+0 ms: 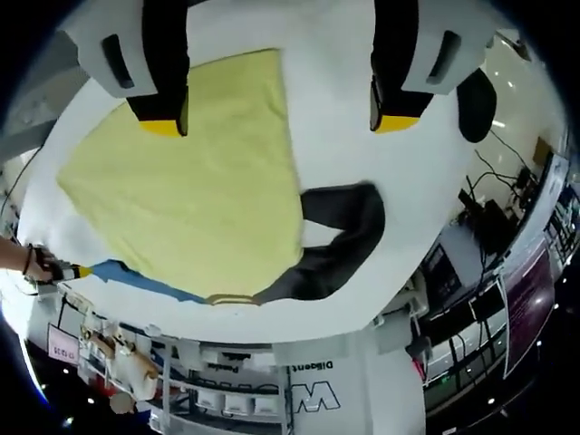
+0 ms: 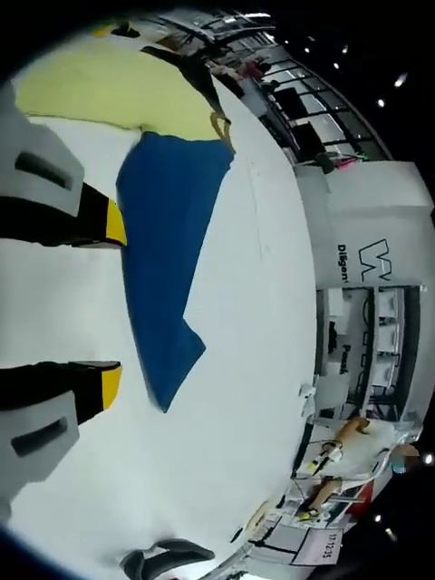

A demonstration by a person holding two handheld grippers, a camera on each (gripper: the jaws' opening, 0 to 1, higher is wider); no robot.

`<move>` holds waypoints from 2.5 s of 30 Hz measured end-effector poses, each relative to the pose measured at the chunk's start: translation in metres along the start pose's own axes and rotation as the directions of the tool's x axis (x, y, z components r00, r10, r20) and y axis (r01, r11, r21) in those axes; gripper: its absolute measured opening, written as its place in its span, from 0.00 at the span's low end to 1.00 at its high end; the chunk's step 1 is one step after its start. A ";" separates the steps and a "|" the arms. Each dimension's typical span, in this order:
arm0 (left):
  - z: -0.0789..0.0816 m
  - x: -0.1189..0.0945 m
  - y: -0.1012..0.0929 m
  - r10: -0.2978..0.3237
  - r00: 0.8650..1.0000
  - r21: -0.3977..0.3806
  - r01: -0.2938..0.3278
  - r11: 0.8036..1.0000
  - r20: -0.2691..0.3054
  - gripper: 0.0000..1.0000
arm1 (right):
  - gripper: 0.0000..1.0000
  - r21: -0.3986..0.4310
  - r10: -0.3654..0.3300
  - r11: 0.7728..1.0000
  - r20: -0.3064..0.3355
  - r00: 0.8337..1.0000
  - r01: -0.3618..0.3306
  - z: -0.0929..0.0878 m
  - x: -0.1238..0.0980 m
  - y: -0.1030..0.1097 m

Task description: Fold the garment on the visible template until the final outline fits inside the template.

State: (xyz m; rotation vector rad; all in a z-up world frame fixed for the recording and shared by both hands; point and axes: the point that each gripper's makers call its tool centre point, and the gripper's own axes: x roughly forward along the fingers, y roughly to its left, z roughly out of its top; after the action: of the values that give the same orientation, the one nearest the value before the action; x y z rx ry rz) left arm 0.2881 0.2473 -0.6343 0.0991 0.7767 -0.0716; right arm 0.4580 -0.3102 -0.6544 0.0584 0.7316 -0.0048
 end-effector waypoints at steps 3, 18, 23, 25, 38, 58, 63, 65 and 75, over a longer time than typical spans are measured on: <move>0.002 0.000 0.001 0.001 1.000 0.004 -0.001 1.000 -0.001 0.77 | 0.45 0.046 -0.020 0.999 0.006 1.000 0.020 0.002 0.009 -0.003; 0.001 -0.002 0.011 0.032 0.999 0.033 -0.031 0.999 -0.029 0.67 | 0.01 0.060 -0.122 0.991 0.009 0.992 0.122 0.011 0.031 -0.021; 0.002 -0.002 0.011 0.033 0.999 0.037 -0.032 0.999 -0.029 0.65 | 0.00 0.076 -0.121 0.990 0.003 0.993 0.120 0.013 0.031 -0.020; 0.005 -0.003 0.011 0.033 0.999 0.034 -0.032 0.999 -0.014 0.64 | 0.00 0.085 -0.113 0.990 0.017 0.993 0.111 0.017 0.026 -0.018; 0.010 -0.005 0.006 0.010 1.000 0.045 -0.011 0.999 0.008 0.64 | 0.00 -0.038 0.005 0.999 0.100 0.995 -0.001 0.062 -0.008 0.036; 0.018 -0.013 0.013 0.008 0.999 0.050 -0.010 0.999 0.047 0.62 | 0.00 -0.117 0.153 0.984 0.135 0.979 -0.137 0.102 -0.024 0.165; 0.020 -0.015 0.013 0.006 0.998 0.040 -0.008 0.999 0.055 0.62 | 0.00 -0.080 0.206 0.977 0.145 0.968 -0.196 0.108 -0.021 0.208; 0.021 -0.016 0.012 -0.001 0.998 0.044 -0.001 0.999 0.057 0.62 | 0.00 -0.069 0.217 0.975 0.139 0.966 -0.209 0.107 -0.019 0.224; 0.029 -0.018 0.020 -0.010 0.997 0.052 0.006 0.999 0.079 0.62 | 0.00 -0.094 0.272 0.961 0.134 0.953 -0.261 0.103 -0.002 0.304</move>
State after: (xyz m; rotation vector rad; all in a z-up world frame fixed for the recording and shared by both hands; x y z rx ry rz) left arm 0.2975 0.2644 -0.5995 0.1419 0.6961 -0.1026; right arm 0.5325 -0.0124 -0.5607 0.0842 0.5725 0.2749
